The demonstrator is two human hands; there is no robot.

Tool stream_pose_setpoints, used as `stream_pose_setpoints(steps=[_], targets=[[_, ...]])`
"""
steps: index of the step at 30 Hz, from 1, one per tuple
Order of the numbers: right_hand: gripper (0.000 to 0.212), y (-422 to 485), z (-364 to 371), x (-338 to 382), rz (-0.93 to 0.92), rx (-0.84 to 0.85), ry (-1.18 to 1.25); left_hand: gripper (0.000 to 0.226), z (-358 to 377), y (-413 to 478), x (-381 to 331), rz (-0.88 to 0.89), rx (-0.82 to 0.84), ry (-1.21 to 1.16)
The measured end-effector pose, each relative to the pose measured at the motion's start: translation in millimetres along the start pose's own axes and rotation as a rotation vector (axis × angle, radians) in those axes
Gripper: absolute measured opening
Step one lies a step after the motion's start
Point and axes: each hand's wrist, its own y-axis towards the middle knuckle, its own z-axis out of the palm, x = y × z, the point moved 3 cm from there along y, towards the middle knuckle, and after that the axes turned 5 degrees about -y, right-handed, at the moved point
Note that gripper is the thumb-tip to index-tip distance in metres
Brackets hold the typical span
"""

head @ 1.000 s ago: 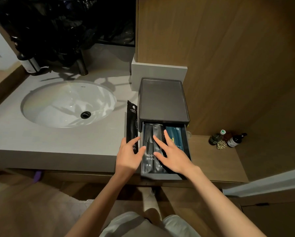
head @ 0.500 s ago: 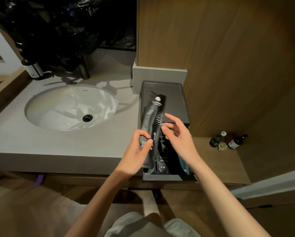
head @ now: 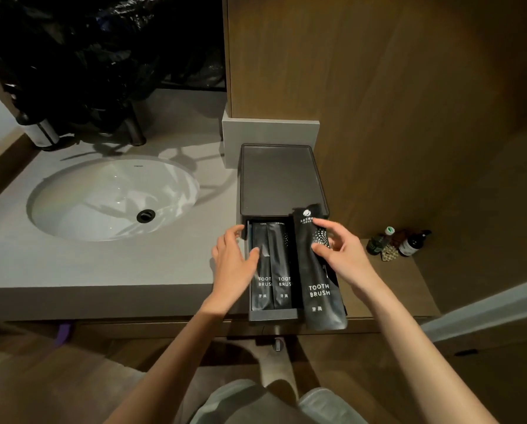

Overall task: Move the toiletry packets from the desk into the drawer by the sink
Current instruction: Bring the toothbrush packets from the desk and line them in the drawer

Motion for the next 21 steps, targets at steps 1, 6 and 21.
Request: stream_pose_setpoints(steps=[1,6,21], targets=[[0.044,-1,0,-4,0.017,0.022,-0.049,0.059,4,5,4,-0.012,0.023,0.045],[0.043,-3,5,-16,0.082,0.068,-0.234,0.079,25,19,11,-0.045,0.090,0.130],[0.049,11,42,-26,0.104,-0.027,-0.280,0.089,36,27,19,-0.064,0.010,0.008]])
